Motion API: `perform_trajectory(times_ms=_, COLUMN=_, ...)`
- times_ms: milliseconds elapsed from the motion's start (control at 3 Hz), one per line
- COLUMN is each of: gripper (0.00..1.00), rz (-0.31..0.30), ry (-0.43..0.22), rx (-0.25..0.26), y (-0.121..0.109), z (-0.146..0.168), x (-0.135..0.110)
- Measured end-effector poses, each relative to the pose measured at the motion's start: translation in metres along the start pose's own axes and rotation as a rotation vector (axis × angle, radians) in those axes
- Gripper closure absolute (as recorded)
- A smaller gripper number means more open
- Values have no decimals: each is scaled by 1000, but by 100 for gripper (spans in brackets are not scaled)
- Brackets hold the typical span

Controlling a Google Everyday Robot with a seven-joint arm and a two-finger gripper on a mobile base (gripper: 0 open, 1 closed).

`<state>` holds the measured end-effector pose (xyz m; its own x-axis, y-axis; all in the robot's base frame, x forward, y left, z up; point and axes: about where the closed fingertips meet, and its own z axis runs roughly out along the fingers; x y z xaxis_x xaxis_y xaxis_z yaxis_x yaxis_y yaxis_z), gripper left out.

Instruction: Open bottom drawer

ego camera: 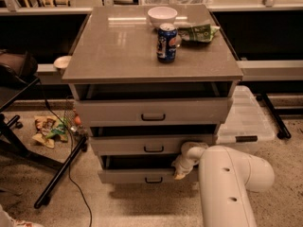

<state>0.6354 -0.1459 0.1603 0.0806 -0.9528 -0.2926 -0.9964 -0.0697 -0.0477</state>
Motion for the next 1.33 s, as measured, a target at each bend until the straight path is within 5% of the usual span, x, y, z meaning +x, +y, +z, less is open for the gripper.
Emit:
perform_trajectory(times_ms=333, gripper=88, rz=23, ry=9, rx=-14, y=15, z=-6, x=4)
perform_trajectory(times_ms=667, gripper=89, rz=23, ry=9, rx=-14, y=15, z=-6, x=4)
perform_trajectory(times_ms=1333, gripper=43, rz=23, ry=9, rx=-14, y=15, z=-6, x=4)
